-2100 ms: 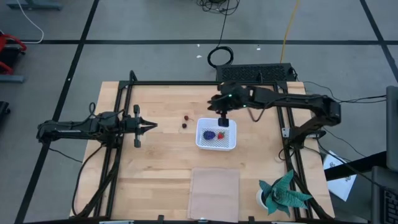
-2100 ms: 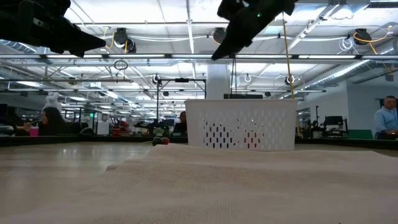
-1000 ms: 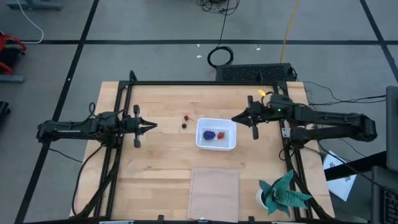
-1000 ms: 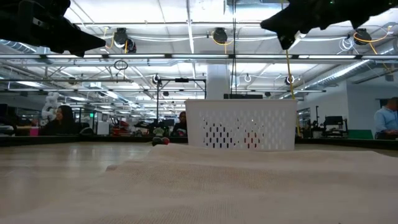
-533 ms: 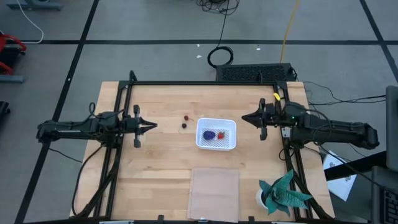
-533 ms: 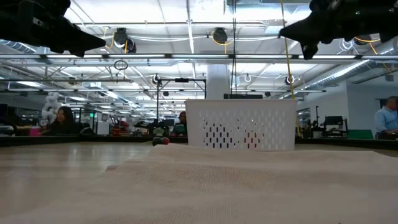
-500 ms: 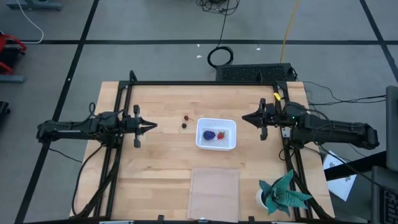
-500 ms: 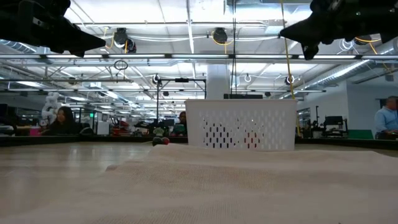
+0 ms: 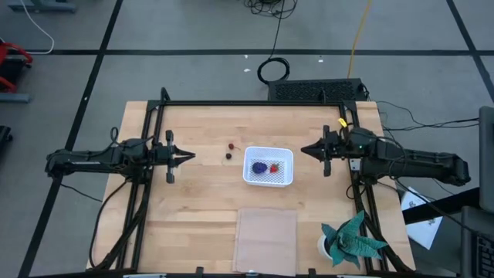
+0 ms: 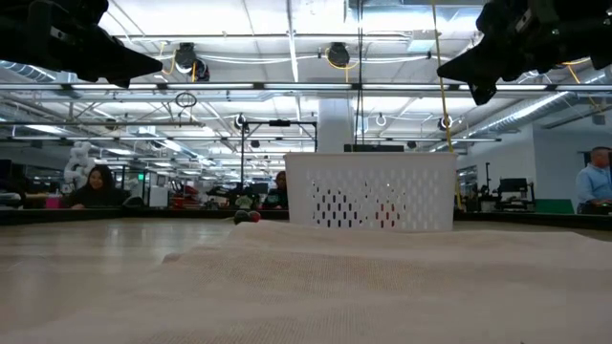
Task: Pick and placing Produce into tupperware
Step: Put the black cherry into the white basket
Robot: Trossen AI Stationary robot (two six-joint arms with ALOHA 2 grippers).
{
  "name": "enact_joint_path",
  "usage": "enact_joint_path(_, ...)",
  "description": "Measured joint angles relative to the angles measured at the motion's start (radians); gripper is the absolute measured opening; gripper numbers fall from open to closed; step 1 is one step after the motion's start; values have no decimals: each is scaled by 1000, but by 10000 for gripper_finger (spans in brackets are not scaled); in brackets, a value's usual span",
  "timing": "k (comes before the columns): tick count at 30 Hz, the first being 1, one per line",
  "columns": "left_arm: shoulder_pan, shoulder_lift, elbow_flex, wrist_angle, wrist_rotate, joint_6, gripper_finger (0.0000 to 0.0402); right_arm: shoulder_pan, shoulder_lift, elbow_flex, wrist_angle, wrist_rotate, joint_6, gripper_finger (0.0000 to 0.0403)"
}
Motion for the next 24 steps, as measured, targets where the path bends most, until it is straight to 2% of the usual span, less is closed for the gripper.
enact_joint_path(7,0,0,0,0,0,0,26,0,-35,-147,222,0,15,0)
enact_joint_path(15,0,0,0,0,0,0,26,1,-93,-214,265,-8,-17,0)
enact_joint_path(24,0,0,0,0,0,0,26,1,-102,-224,312,-36,-52,0)
